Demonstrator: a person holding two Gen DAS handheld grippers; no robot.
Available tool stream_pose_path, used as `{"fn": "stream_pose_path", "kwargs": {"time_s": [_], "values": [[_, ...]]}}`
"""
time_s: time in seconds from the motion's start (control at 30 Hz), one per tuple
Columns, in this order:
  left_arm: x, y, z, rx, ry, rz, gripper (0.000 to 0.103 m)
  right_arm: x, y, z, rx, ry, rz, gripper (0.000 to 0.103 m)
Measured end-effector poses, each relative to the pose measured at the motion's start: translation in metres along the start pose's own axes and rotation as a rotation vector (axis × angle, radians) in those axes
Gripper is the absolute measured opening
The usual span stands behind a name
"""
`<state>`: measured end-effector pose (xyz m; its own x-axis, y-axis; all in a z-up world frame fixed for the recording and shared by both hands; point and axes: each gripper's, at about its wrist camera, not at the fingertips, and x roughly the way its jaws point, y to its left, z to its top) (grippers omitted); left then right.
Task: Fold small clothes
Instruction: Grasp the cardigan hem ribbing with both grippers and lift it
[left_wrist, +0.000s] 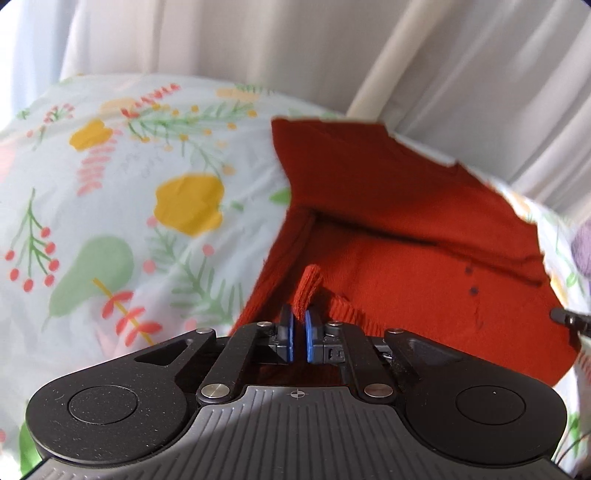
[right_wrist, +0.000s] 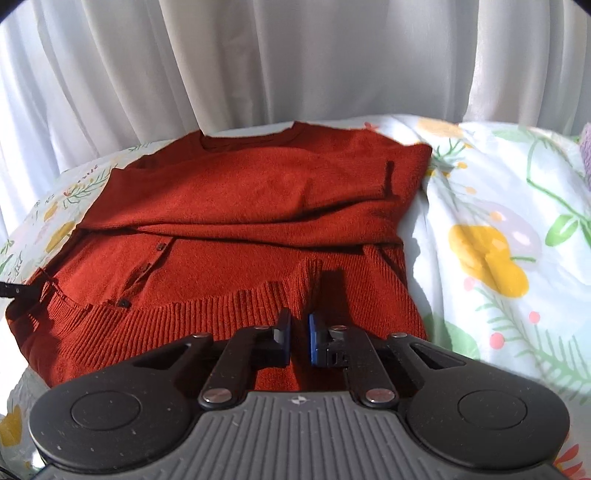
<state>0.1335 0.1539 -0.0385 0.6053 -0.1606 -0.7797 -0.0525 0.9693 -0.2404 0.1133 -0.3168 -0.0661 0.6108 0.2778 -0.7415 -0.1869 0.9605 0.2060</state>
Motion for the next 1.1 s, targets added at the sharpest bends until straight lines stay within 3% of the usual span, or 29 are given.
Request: {"fn": "stream_pose_path", "kwargs": {"time_s": [0.17,0.33,0.5,0.67,0.73,0.8,0.9,1.0,1.07,1.1], "values": [[-0.032,-0.008,0.055,-0.042,-0.194,-0.065,0.008,-0.031,-0.001,0.027,0.056,-0.157,0.006,0.008],[0.004,-0.027,0.104,-0.003,-0.261,-0.064,0.008,-0.032,-0.017,0.069,0.128,-0.268,-0.027,0.008],[0.077,-0.033,0.113,-0.010,-0.150,-0.030,0.008,0.021,-0.039,0.091,0.205,-0.187,-0.059,0.008],[0.105,-0.022,0.097,-0.001,-0.085,-0.038,0.009,0.059,-0.046,0.086,0.176,-0.088,-0.105,0.008],[0.108,-0.012,0.094,-0.034,-0.062,-0.075,0.014,0.065,-0.049,0.083,0.173,-0.068,-0.092,0.009],[0.109,-0.004,0.091,-0.056,-0.045,-0.120,0.028,0.067,-0.049,0.081,0.176,-0.070,-0.077,0.011],[0.109,-0.001,0.088,-0.038,-0.037,-0.159,0.035,0.068,-0.054,0.079,0.187,-0.071,-0.038,0.018],[0.114,0.000,0.085,-0.022,-0.017,-0.153,0.028,0.074,-0.051,0.076,0.163,-0.068,-0.055,0.018],[0.114,0.000,0.086,-0.025,-0.014,-0.141,0.012,0.073,-0.045,0.076,0.146,-0.074,-0.079,0.017],[0.112,-0.001,0.087,-0.028,-0.018,-0.141,0.010,0.073,-0.041,0.077,0.134,-0.080,-0.096,0.014]]}}
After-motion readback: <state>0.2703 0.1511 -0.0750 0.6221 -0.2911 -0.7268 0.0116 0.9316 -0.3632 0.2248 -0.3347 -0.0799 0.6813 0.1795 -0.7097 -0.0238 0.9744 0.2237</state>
